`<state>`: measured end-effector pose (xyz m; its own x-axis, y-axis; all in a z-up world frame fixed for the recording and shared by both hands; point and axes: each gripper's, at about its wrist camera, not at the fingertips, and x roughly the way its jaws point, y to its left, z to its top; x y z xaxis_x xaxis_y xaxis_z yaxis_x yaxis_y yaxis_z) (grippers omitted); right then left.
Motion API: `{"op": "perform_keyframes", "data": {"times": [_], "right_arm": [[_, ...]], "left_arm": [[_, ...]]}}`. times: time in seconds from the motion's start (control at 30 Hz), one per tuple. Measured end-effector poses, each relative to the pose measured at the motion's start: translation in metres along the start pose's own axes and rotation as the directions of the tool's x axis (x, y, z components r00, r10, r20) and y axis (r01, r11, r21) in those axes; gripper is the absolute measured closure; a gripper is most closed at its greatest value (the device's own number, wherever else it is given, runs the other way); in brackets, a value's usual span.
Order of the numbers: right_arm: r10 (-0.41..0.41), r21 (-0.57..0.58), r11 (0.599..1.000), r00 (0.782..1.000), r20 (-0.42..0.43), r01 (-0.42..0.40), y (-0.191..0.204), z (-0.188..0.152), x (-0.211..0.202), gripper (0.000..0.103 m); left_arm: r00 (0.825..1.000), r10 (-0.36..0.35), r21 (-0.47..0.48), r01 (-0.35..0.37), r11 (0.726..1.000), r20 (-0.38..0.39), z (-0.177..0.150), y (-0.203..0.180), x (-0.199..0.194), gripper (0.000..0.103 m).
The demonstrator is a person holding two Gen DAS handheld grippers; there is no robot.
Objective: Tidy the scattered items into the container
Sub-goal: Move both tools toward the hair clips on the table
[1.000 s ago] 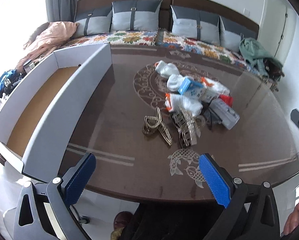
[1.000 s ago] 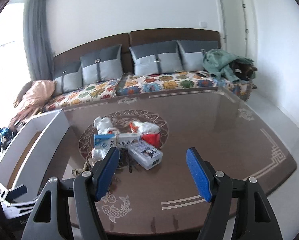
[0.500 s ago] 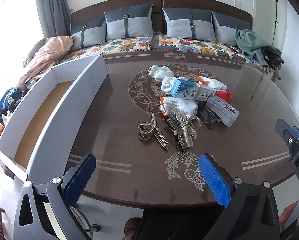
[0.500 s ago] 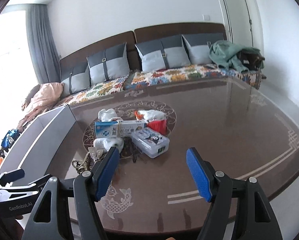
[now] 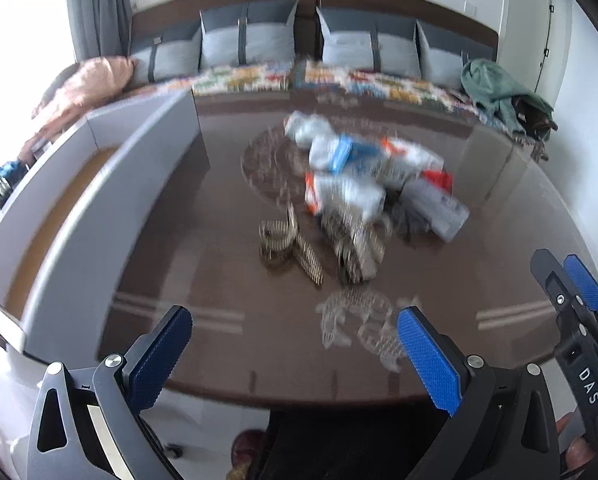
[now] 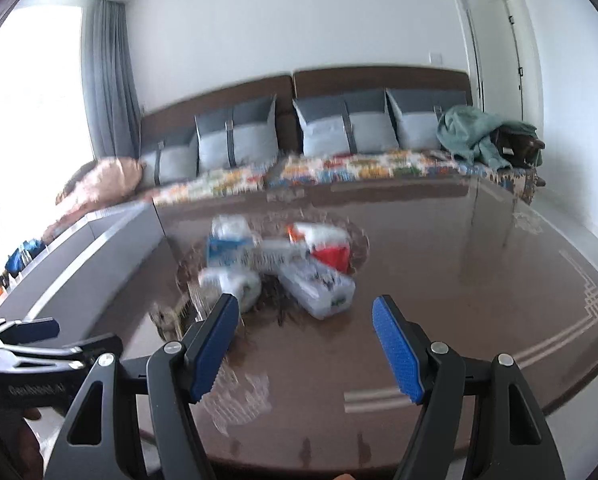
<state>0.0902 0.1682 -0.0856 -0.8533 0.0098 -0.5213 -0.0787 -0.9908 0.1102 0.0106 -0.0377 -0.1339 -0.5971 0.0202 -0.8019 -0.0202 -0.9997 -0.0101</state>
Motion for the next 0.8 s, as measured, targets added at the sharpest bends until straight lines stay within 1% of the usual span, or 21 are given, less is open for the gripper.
{"op": "perform_keyframes", "data": {"times": [0.07, 0.17, 0.27, 0.33, 0.37, 0.43, 0.5, 0.57, 0.63, 0.8], "right_arm": [[-0.010, -0.016, 1.000, 0.999, -0.032, 0.009, 0.000, -0.009, 0.003, 0.032], [-0.022, -0.049, 0.999, 0.996, -0.082, 0.018, 0.000, -0.020, 0.006, 0.032], [-0.001, -0.032, 0.999, 0.993, -0.118, -0.003, -0.007, -0.020, 0.010, 0.032], [0.028, -0.002, 1.000, 0.988, -0.149, -0.028, -0.014, -0.023, 0.018, 0.032], [0.041, 0.014, 0.999, 0.984, -0.171, -0.040, -0.018, -0.026, 0.022, 0.032], [0.070, 0.053, 0.997, 0.972, -0.225, -0.059, -0.024, -0.031, 0.034, 0.032], [0.099, 0.077, 0.994, 0.962, -0.255, -0.082, -0.028, -0.035, 0.044, 0.032], [0.122, 0.079, 0.991, 0.955, -0.270, -0.105, -0.027, -0.037, 0.051, 0.032], [0.143, 0.062, 0.989, 0.951, -0.274, -0.131, -0.022, -0.038, 0.055, 0.032], [0.175, 0.021, 0.984, 0.945, -0.275, -0.176, -0.009, -0.040, 0.063, 0.032]], "left_arm": [[1.000, 0.017, -0.007, -0.017, 1.000, 0.006, -0.011, 0.005, 0.005, 0.000], [0.998, 0.005, 0.013, -0.006, 1.000, 0.056, -0.019, 0.002, 0.007, 0.000], [1.000, 0.000, 0.040, -0.001, 0.999, 0.016, -0.022, -0.007, 0.023, 0.000], [1.000, -0.017, 0.027, 0.017, 0.999, -0.019, -0.024, -0.006, 0.032, 0.000], [0.999, -0.026, 0.019, 0.027, 0.999, -0.036, -0.024, -0.005, 0.036, 0.000], [0.998, -0.050, 0.000, 0.050, 0.999, -0.042, -0.026, -0.001, 0.037, 0.000], [0.996, -0.068, -0.010, 0.068, 0.998, -0.061, -0.027, 0.002, 0.040, 0.000], [0.992, -0.076, -0.015, 0.075, 0.997, -0.104, -0.028, 0.003, 0.046, 0.000], [0.991, -0.043, -0.033, 0.039, 0.999, -0.128, -0.029, 0.010, 0.055, 0.000], [0.985, -0.080, -0.144, 0.058, 0.988, -0.155, -0.028, 0.032, 0.071, 0.000]]}}
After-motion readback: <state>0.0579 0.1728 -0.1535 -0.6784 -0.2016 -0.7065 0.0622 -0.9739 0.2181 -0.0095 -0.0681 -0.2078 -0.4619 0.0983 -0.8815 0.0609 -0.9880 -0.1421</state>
